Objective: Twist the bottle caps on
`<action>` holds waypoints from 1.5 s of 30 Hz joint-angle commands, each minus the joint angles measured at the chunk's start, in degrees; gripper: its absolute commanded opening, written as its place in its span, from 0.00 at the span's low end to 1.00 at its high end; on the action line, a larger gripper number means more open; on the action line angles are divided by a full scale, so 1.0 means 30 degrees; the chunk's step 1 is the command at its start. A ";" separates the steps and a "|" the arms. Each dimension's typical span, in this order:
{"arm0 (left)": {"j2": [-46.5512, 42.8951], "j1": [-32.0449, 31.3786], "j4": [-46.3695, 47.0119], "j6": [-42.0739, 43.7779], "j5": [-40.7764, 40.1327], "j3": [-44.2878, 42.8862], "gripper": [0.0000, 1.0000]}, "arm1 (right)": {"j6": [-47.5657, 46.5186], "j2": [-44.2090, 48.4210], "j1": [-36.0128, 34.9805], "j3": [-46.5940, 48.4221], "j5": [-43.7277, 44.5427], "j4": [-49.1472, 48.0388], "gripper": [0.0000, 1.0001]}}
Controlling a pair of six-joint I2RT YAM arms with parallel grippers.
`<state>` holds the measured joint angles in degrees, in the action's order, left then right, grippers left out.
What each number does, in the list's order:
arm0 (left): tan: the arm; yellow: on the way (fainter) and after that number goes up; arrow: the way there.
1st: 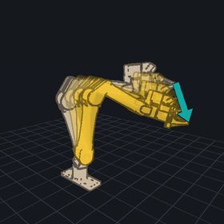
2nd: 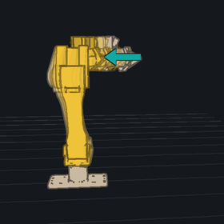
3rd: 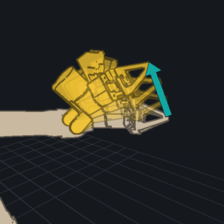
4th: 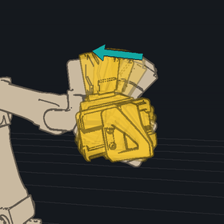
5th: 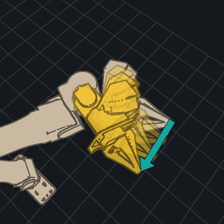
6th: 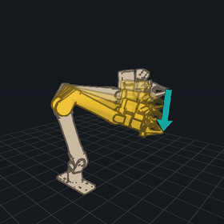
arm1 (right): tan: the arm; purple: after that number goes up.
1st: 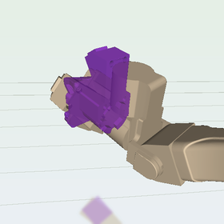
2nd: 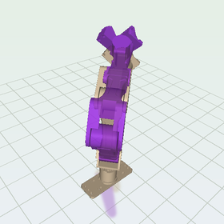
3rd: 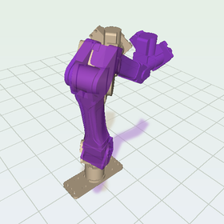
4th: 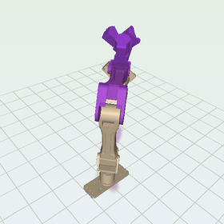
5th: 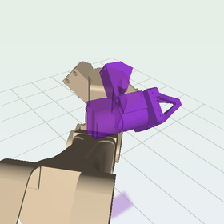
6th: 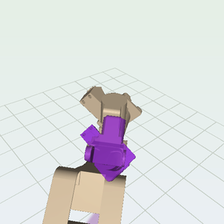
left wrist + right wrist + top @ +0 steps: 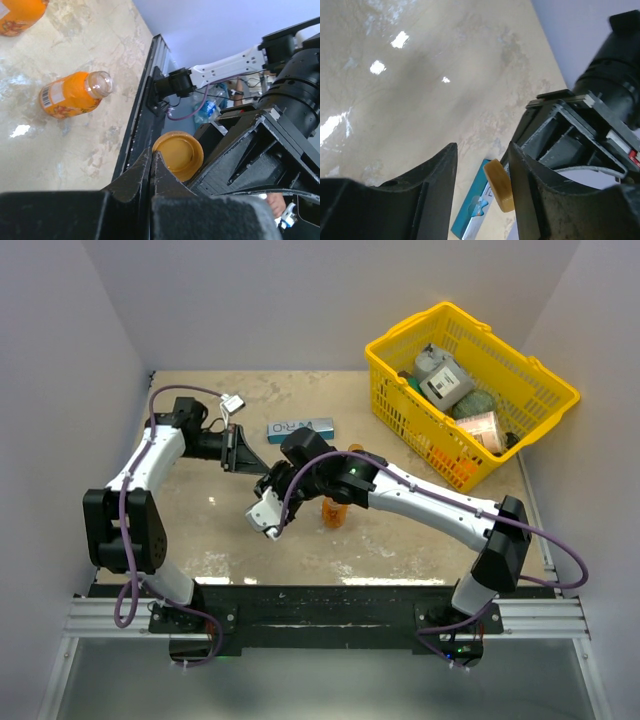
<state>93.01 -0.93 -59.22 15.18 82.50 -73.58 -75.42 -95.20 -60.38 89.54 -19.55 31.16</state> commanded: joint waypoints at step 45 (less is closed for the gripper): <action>-0.1267 -0.0366 0.3152 -0.1572 -0.8860 -0.1986 0.82 | 0.8957 -0.1197 0.4418 0.4924 -0.3173 0.5402 0.00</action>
<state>92.20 -4.71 -56.71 15.18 62.50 -76.90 -65.06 -99.24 -53.82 97.54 -19.44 41.85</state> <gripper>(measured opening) 0.735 0.188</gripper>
